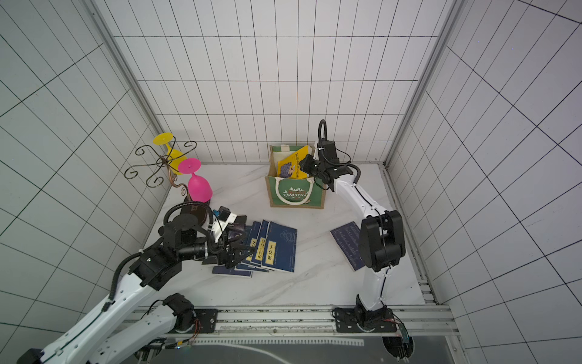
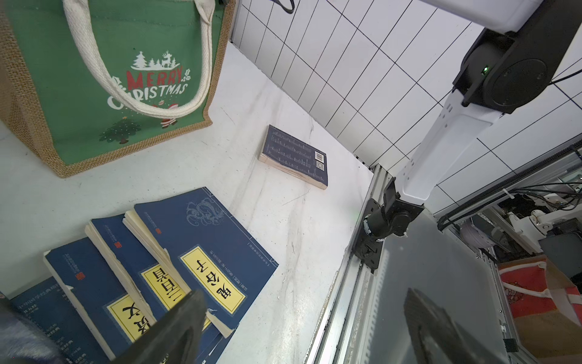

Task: Put the books into the canvas bag
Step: Place the book in the canvas bag.

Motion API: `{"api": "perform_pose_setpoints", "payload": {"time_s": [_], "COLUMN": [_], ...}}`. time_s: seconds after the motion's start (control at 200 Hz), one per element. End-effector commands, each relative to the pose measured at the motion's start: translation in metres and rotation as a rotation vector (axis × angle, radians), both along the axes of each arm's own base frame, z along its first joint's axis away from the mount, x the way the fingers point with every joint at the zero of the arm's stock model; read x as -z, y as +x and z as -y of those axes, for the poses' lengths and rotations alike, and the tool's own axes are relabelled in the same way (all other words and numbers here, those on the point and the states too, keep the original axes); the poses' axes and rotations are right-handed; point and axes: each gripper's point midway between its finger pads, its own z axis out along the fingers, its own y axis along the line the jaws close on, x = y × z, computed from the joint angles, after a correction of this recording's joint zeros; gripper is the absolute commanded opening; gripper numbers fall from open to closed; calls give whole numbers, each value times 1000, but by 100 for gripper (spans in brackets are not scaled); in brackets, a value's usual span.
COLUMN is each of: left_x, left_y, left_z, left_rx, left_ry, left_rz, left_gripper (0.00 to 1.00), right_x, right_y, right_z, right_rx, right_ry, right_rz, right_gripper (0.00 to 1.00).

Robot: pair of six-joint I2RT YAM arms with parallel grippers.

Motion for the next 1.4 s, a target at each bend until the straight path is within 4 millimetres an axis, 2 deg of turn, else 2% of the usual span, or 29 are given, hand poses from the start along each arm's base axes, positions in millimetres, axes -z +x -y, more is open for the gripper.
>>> {"api": "perform_pose_setpoints", "payload": {"time_s": [0.0, 0.125, 0.315, 0.505, 0.77, 0.98, 1.015, 1.134, 1.314, 1.399], "left_x": [1, 1, 0, -1, -1, 1, 2, 10, 20, 26], "left_y": [0, 1, 2, 4, 4, 8, 9, 12, 15, 18], "left_z": [-3, -4, -6, -7, -7, -7, -7, -2, 6, 12], "left_rx": [-14, -21, -33, -38, -43, -54, -57, -62, -79, -87], "left_ry": [11, 13, 15, 13, 14, 17, 18, 35, 59, 65], "left_rz": [18, 20, 27, 27, 27, 21, 13, -16, -43, -64], "left_gripper": [97, 97, 97, 97, 97, 97, 97, 97, 97, 97], "right_x": [1, 11, 6, -6, -35, -68, -75, -100, -109, -104], "right_y": [14, 18, 20, 18, 17, 7, 4, -11, -44, -60], "right_z": [-1, -5, -7, -5, -2, -3, -5, -8, 3, 11], "right_rx": [11, -6, -23, -26, -44, -98, -124, -170, -175, -171], "right_ry": [21, 23, 13, -1, -20, -36, -41, -82, -182, -212], "right_rz": [27, 2, 8, 25, 75, 148, 171, 244, 270, 272], "right_gripper": [0, 14, 39, 52, 72, 86, 96, 99, 98, 98]}}
